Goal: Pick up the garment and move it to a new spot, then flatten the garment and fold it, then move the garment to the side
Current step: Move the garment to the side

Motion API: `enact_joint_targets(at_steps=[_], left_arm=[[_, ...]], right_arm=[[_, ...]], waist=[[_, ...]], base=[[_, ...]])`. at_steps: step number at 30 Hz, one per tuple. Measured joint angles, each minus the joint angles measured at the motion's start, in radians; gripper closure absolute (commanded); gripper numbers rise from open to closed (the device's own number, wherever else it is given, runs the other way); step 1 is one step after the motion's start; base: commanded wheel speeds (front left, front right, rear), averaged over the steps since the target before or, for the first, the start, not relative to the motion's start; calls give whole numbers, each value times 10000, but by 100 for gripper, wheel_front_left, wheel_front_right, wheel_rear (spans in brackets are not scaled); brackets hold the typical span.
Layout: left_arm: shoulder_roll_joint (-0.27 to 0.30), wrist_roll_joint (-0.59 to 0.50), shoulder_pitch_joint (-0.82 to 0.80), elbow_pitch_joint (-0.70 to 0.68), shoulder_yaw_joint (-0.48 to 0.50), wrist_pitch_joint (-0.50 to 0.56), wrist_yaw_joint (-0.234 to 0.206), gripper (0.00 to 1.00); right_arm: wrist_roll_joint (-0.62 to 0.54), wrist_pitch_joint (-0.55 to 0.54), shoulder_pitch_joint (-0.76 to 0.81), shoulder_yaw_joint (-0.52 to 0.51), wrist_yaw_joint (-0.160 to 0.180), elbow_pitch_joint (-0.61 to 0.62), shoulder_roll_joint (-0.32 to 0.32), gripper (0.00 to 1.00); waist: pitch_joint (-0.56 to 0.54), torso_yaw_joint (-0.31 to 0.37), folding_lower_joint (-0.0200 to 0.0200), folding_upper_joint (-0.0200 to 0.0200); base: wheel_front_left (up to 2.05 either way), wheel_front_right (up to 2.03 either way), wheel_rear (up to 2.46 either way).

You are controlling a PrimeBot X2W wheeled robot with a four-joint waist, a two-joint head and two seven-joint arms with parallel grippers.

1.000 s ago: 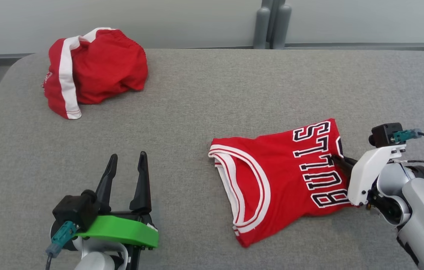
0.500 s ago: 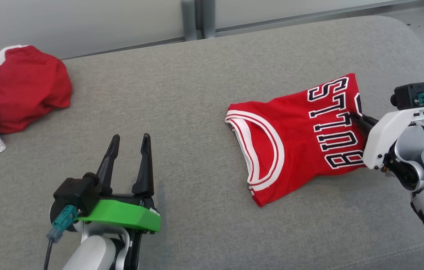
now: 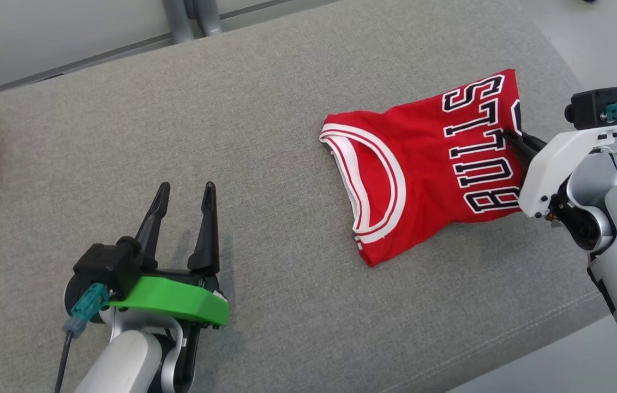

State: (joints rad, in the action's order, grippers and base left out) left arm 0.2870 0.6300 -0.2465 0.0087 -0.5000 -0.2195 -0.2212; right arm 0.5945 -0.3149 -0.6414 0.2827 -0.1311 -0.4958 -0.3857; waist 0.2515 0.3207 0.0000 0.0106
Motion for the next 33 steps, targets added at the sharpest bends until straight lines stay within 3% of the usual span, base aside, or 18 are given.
enact_joint_targets(at_steps=[12, 21, 33], left_arm=[[219, 0, -1, -173, 88, 77, -163, 0], [535, -144, -5, -662, 123, 341, -360, 0], [1028, -458, -175, -1313, 71, 884, -610, 0]], right_arm=[[-464, 360, -684, -282, -2, -895, -282, 100], [-1244, 794, -1352, -1371, 0, -2151, -1229, 100], [-2945, 1726, -2427, -2161, 0, -4115, -1166, 100]], waist=[[218, -368, 0, 0], [575, -774, 0, 0], [1441, -1169, 0, 0]], base=[[0, 0, 0], [0, 0, 0], [0, 0, 0]])
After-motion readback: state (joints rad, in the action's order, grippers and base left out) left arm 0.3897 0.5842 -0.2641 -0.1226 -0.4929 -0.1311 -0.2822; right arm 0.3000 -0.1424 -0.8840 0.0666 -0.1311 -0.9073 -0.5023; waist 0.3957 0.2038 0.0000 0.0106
